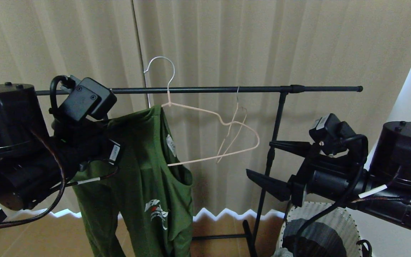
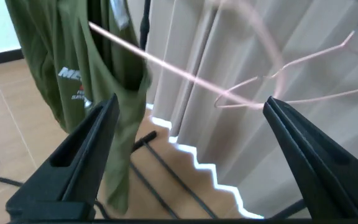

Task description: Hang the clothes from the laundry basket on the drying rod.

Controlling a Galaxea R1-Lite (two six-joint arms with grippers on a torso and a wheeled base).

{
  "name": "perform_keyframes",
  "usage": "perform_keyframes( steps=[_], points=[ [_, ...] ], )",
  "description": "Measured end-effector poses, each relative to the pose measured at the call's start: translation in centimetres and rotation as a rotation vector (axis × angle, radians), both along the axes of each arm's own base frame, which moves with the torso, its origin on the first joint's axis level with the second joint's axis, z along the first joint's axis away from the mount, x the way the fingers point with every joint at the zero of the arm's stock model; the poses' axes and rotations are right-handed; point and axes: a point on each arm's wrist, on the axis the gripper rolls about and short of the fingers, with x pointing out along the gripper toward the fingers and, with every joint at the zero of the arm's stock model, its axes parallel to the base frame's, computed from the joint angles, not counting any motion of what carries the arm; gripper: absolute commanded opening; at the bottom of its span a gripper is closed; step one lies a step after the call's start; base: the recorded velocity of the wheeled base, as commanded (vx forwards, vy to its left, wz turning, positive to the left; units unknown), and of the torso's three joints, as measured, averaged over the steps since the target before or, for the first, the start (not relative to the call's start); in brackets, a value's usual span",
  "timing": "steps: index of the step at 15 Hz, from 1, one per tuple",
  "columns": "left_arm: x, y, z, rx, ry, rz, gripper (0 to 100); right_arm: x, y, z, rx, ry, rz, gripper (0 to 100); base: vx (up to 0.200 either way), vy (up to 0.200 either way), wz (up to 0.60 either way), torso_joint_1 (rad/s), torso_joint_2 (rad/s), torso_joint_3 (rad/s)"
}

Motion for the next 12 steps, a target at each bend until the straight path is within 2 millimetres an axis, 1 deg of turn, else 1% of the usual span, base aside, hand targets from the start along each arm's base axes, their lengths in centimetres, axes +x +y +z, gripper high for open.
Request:
perform_keyframes(
  steps=[3,6,10,12],
  points=[
    [-0.1,-0.6,0.7,-0.102,-0.003,-0.017,0,-0.1,0.6,-0.5,-0.009,0.019,0.021,100,0.000,0.000,0.00,0.000,0.00,0.000],
    [-0.2,-1.0,1.3,-0.128,-0.019,-0.039,0,-0.1,1.8,-1.2,-0.023,0.037,0.042,100,0.000,0.000,0.00,0.000,0.00,0.000],
    [-0.5,-1.6,2.1,-0.142,-0.042,-0.081,0,0.9,3.1,-1.9,-0.005,-0.001,0.034,100,0.000,0.000,0.00,0.000,0.00,0.000],
    [-0.9,-1.8,2.4,-0.148,-0.047,-0.140,0,1.5,3.7,-2.4,-0.008,-0.006,0.014,100,0.000,0.000,0.00,0.000,0.00,0.000]
  ],
)
